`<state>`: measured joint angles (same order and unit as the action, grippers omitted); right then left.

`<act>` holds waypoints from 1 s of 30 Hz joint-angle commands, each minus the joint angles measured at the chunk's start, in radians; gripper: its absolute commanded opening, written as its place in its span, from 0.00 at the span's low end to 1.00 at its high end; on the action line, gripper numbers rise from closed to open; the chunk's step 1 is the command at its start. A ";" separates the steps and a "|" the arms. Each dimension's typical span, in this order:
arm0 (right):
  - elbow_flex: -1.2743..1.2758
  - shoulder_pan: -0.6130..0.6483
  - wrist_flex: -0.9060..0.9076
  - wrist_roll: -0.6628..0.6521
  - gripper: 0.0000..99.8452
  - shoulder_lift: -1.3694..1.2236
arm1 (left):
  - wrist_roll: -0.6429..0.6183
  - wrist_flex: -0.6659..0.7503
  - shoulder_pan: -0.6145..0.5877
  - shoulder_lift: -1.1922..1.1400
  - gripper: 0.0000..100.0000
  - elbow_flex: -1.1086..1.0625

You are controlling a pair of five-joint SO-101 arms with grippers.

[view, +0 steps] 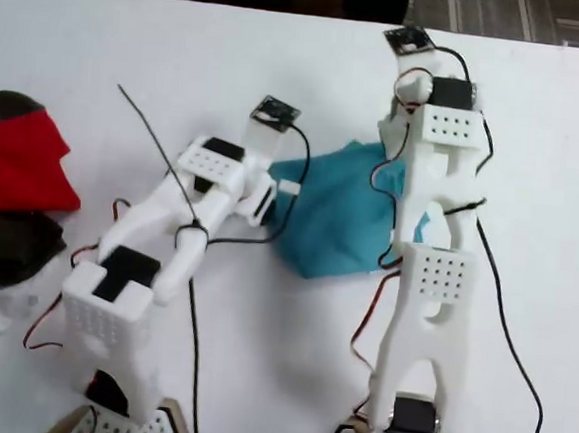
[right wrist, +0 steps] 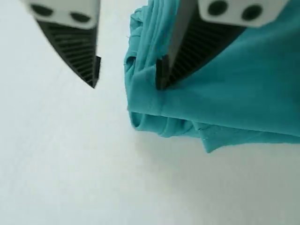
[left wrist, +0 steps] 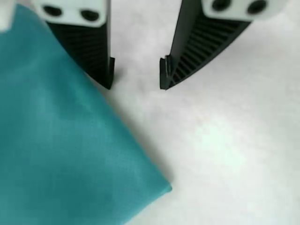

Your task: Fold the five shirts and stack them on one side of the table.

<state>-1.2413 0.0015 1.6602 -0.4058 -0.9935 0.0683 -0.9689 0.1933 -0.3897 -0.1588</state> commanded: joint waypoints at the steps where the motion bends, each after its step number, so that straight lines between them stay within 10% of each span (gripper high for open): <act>1: -0.069 -0.033 0.004 0.028 0.24 0.024 | 0.006 0.014 0.005 -0.002 0.18 0.024; 5: -0.146 -0.005 0.093 0.146 0.21 0.061 | 0.006 0.014 0.005 -0.002 0.18 0.024; 8: -0.130 0.038 0.110 0.157 0.02 0.102 | 0.006 0.014 0.005 -0.002 0.18 0.024; 30: 0.836 -0.084 -0.176 0.117 0.02 0.407 | 0.006 0.014 0.005 -0.002 0.18 0.024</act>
<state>-0.4189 -0.0215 1.5190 -0.2800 -0.6728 0.0683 -0.9689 0.1933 -0.3897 -0.1588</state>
